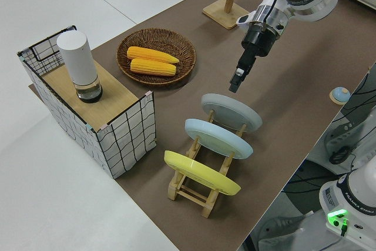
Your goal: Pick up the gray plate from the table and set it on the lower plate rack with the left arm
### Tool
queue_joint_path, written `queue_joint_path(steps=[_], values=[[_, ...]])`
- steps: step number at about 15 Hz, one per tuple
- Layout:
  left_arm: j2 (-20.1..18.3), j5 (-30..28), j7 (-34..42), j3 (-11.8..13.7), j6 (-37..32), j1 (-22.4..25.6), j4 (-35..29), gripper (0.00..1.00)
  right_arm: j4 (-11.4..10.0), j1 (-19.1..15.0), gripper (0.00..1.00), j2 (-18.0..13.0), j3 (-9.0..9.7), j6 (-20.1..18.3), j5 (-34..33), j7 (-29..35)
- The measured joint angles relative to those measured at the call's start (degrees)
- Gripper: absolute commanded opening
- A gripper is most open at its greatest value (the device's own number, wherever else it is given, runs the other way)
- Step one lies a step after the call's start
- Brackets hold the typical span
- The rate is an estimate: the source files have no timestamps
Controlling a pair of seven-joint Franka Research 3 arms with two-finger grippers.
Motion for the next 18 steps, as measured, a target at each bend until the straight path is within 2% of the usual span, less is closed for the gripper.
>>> queue_joint_path(steps=[5, 11, 18], values=[[-0.3, -11.0, 7.0, 0.0, 0.0, 0.0, 7.9, 1.00, 0.0, 0.0, 0.987, 0.0, 0.00, 0.0, 0.0, 0.0], [-0.6, -25.9, 9.9, 0.2, 0.0, 0.0, 17.4, 1.00, 0.0, 0.0, 0.990, 0.0, 0.00, 0.0, 0.0, 0.0], [-1.1, -41.0, 18.7, 1.8, -1.0, 0.1, 26.3, 1.00, 0.0, 0.0, 0.987, 0.0, 0.00, 0.0, 0.0, 0.0]])
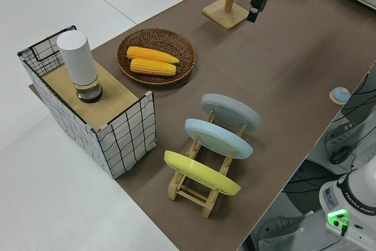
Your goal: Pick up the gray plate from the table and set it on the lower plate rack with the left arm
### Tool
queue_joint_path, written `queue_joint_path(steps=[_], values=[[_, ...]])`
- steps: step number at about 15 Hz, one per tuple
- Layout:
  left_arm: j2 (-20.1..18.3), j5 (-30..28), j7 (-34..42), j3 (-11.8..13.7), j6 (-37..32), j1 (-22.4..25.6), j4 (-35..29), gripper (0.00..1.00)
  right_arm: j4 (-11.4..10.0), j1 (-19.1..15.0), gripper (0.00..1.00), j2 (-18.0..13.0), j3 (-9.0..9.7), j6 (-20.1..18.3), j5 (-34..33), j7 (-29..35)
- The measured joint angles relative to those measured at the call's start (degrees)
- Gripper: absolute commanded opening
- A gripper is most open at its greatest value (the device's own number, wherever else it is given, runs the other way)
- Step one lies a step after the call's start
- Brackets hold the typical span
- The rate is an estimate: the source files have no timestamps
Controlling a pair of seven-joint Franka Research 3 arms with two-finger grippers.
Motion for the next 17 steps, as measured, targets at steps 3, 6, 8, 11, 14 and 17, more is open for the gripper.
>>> queue_joint_path(steps=[3, 6, 8, 11, 14, 17], values=[[-0.1, -4.8, 7.0, 0.2, -1.9, 0.0, 3.9, 1.00, 0.0, 0.0, 0.990, 0.0, 0.00, 0.0, 0.0, 0.0], [-0.2, -7.5, 13.1, 0.7, -3.7, 0.1, 6.2, 1.00, 0.0, 0.0, 0.990, 0.0, 0.00, 0.0, 0.0, 0.0], [-0.2, -8.5, 15.5, 0.9, -4.4, 0.1, 6.9, 1.00, 0.0, 0.0, 0.990, 0.0, 0.00, 0.0, 0.0, 0.0], [-0.2, -9.8, 18.4, 1.0, -4.5, 0.1, 7.2, 1.00, 0.0, 0.0, 0.990, 0.0, 0.00, 0.0, 0.0, 0.0], [-0.2, -10.5, 18.9, 1.1, -4.7, 0.1, 7.4, 1.00, 0.0, 0.0, 0.990, 0.0, 0.00, 0.0, 0.0, 0.0], [-0.3, -10.5, 18.9, 1.1, -5.3, 0.1, 7.4, 1.00, 0.0, 0.0, 0.990, 0.0, 0.00, 0.0, 0.0, 0.0]])
